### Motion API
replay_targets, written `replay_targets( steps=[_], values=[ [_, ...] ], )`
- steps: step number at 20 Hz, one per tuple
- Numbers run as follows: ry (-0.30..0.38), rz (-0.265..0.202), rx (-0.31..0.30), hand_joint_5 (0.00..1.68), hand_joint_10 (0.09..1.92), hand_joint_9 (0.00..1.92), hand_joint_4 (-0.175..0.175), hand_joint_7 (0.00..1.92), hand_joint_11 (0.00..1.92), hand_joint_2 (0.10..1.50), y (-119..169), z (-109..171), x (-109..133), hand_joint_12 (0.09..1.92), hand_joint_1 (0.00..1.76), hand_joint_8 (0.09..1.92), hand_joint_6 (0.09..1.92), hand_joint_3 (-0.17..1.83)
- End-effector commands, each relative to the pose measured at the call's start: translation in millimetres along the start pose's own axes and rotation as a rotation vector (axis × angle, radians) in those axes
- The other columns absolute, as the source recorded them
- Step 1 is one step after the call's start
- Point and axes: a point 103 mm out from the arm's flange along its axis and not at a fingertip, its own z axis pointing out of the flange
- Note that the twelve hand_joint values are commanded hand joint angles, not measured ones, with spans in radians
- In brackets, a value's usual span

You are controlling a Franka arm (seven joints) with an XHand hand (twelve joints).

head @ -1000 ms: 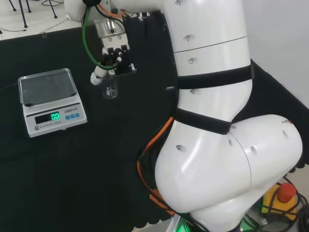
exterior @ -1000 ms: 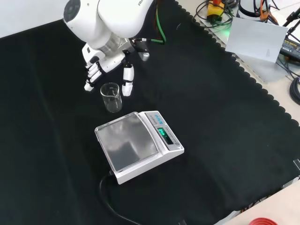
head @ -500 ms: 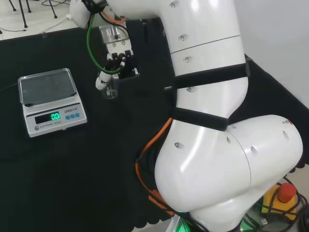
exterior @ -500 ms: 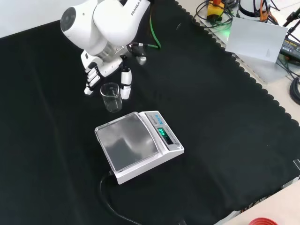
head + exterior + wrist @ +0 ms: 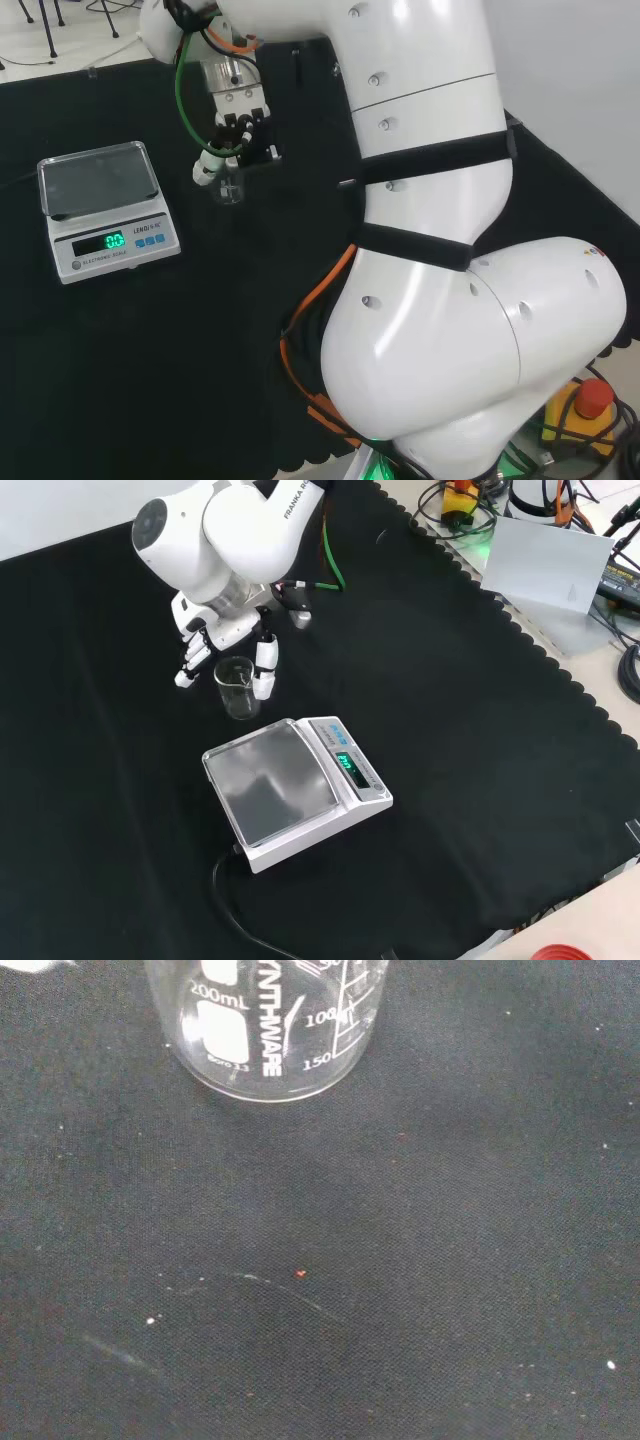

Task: Pick up the beaker.

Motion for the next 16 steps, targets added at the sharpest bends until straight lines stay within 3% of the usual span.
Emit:
replay_targets(
  steps=[1, 5, 10, 14, 16],
  values=[
    [0.001, -0.01, -0.075, 0.28, 0.8, 0.56, 0.039, 0.29, 0.38, 0.73, -5, 2, 10, 1.41, 0.67, 0.73, 0.09, 0.04],
    [-0.009, -0.014, -0.048, 0.36, 0.78, 0.65, 0.036, 0.46, 0.47, 0.73, -4, 9, 14, 1.37, 0.73, 0.77, 0.09, 0.04],
    [-0.008, -0.003, -0.018, 0.39, 0.77, 0.67, 0.038, 0.53, 0.48, 0.72, 3, 8, 20, 1.37, 0.77, 0.8, 0.09, 0.04],
    [0.043, 0.014, -0.059, 0.53, 0.72, 0.78, 0.045, 0.68, 0.57, 0.73, 6, 8, 24, 1.31, 0.84, 0.78, 0.11, 0.05],
    [0.063, 0.036, -0.111, 0.65, 0.66, 0.9, 0.05, 0.8, 0.67, 0.73, 5, 7, 25, 1.26, 0.91, 0.78, 0.25, 0.07]
  ],
)
